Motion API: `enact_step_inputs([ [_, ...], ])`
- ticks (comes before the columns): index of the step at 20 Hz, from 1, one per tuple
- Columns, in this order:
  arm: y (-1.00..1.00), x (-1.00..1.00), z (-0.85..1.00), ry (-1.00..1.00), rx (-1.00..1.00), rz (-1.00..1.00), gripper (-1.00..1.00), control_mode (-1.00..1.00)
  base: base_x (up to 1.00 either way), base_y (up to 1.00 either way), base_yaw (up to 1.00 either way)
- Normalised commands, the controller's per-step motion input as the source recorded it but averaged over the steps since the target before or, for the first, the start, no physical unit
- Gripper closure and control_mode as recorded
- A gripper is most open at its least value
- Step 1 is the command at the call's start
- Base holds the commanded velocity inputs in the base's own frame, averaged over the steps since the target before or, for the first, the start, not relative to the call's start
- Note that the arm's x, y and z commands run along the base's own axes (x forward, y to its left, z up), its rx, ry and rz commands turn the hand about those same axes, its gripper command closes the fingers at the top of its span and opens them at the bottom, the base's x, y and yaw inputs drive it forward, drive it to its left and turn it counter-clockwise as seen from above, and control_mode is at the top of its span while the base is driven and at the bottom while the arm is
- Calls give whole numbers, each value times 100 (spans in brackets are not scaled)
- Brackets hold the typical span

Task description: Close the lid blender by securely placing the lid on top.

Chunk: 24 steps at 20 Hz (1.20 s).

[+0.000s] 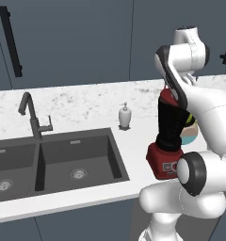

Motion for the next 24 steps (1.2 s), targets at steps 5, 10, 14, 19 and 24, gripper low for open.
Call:
enact_step_inputs([
  [5, 2, 0, -7, 0, 0, 0, -100, -100, 0, 0, 0],
  [10, 0, -5, 20, -7, 1, 0, -100, -100, 0, 0, 0],
  [14, 0, -13, 33, -15, 2, 0, -100, -100, 0, 0, 0],
  [19, 0, -41, 30, -24, 3, 0, -100, -100, 0, 0, 0],
  [24, -67, -100, -29, -45, 4, 0, -100, -100, 0, 0, 0],
])
